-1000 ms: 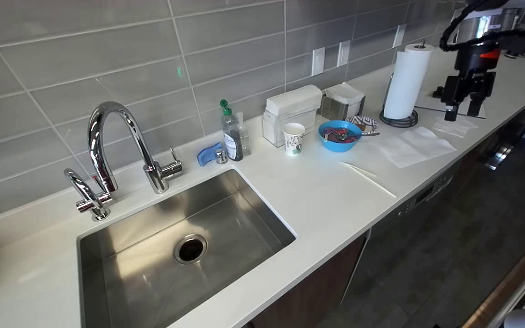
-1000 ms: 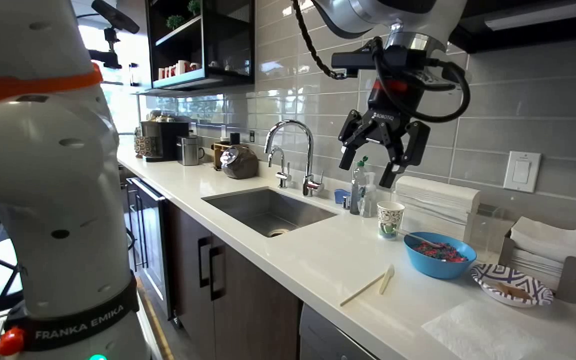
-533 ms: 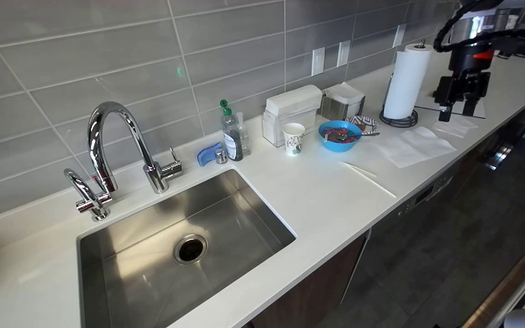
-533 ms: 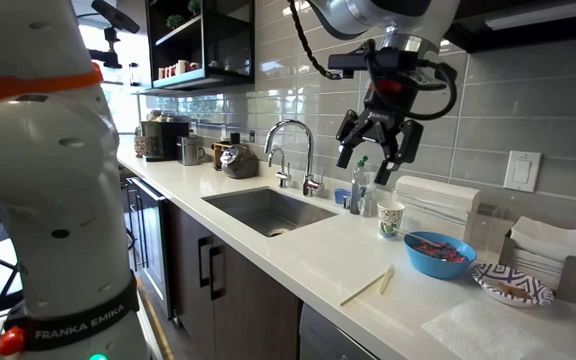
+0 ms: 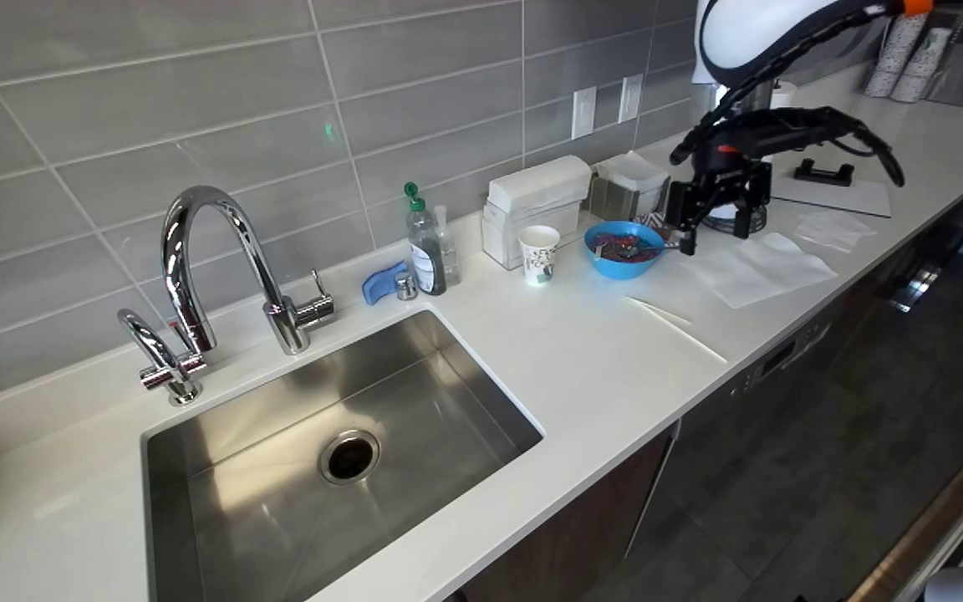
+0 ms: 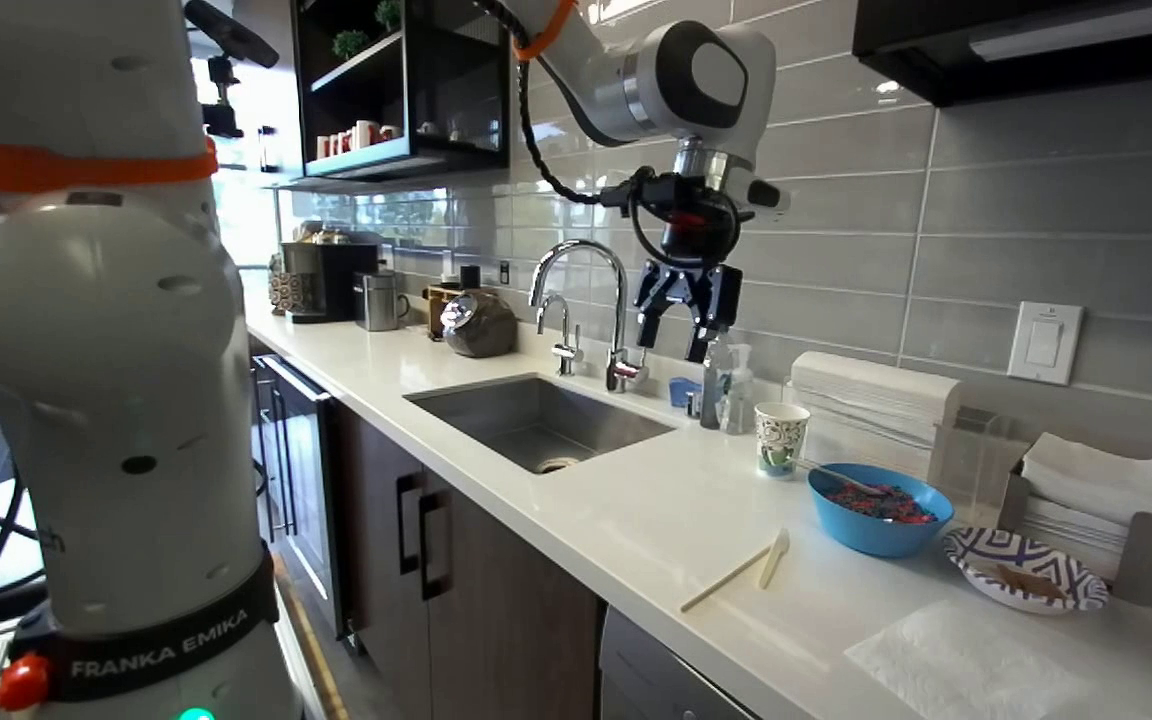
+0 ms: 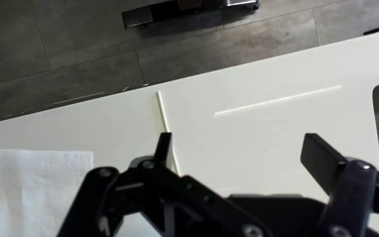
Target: Pour the cup's contents into the bowl
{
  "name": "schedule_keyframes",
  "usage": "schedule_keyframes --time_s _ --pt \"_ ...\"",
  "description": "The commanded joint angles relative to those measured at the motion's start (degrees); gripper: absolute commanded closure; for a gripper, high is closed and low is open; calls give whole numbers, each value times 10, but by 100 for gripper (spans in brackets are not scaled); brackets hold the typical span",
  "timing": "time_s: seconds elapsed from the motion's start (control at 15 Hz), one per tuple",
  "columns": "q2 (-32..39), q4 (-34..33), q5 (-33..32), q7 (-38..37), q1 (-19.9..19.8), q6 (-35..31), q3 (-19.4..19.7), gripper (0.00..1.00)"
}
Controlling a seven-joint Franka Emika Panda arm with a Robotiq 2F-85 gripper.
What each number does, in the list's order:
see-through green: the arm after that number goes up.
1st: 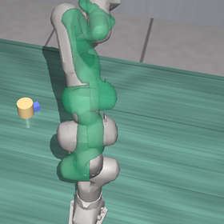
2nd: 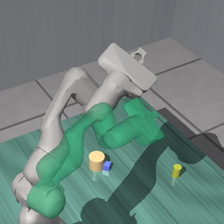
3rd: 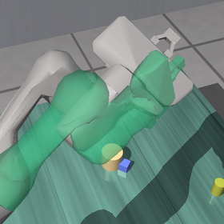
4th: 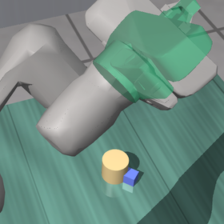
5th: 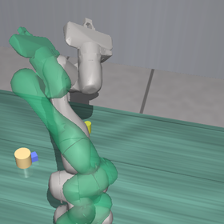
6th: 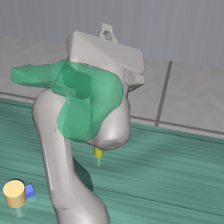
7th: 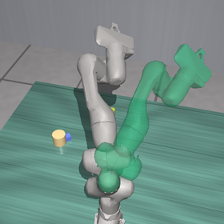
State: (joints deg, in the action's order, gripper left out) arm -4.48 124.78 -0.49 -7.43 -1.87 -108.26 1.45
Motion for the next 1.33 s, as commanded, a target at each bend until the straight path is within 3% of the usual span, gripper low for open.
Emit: schedule_keyframes --time_s 0.0,0.33,0.87,0.93,1.27 --pt "84 -66 7 -95 12 -36 -16 0" --pt "184 -172 6 -165 22 -90 -12 0" --pt "333 -348 31 -224 45 -123 -9 0" --pt "292 -298 16 -205 43 -122 -3 0" --pt "327 -340 24 -214 51 -122 -2 0"
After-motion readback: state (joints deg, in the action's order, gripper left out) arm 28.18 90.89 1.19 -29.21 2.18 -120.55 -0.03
